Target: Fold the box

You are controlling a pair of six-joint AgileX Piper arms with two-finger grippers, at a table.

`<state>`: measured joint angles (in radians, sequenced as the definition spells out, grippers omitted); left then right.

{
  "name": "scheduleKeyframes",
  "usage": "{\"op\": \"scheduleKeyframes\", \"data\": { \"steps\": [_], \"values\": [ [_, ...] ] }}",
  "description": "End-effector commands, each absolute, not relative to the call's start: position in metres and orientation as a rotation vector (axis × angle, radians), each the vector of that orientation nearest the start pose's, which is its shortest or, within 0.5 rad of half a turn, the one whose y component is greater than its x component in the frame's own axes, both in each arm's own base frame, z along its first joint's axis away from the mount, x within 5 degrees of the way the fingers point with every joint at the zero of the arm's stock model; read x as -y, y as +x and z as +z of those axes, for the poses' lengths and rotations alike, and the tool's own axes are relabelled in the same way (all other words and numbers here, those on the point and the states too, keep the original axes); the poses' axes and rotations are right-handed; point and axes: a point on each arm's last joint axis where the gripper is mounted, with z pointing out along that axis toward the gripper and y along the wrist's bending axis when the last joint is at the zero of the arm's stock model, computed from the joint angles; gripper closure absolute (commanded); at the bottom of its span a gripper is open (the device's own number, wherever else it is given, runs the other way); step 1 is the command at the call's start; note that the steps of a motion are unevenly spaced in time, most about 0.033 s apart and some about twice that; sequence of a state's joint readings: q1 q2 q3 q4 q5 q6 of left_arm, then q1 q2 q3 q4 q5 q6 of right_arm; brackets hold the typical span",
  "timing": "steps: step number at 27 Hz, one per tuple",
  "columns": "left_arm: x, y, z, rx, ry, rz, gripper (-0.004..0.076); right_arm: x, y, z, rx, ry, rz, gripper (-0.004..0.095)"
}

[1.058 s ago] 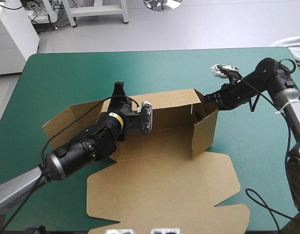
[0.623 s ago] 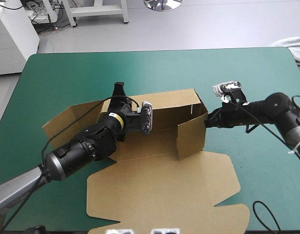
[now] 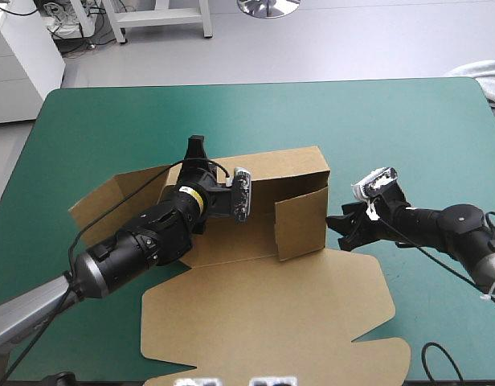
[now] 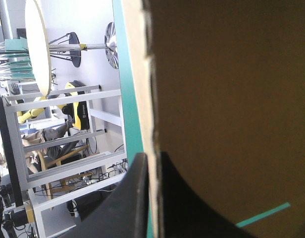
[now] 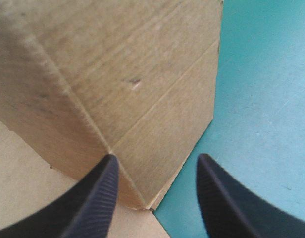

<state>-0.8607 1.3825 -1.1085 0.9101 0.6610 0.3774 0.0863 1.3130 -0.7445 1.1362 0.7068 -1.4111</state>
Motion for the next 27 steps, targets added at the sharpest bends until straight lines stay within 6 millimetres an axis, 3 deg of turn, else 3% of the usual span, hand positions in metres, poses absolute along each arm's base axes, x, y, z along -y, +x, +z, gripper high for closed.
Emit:
{"op": "scheduleKeyframes", "data": {
  "steps": [1, 12, 25, 27],
  "values": [
    [0.190, 0.227, 0.345, -1.419, 1.706, 0.789, 0.0734, -0.078, 0.236, 0.272, -2.058, -0.838, 0.661, 0.0264],
    [0.191, 0.223, 0.340, -1.446, 1.753, 0.723, 0.0733, -0.092, 0.232, 0.277, -1.970, -0.920, 0.665, 0.0277],
    [0.196, 0.217, 0.331, -1.460, 1.866, 0.679, 0.0727, -0.111, 0.245, 0.291, -1.944, -0.764, 0.489, 0.0280],
    [0.203, 0.214, 0.326, -1.435, 1.917, 0.657, 0.0727, -0.115, 0.245, 0.291, -1.949, -0.751, 0.491, 0.0337]
  ]
}}
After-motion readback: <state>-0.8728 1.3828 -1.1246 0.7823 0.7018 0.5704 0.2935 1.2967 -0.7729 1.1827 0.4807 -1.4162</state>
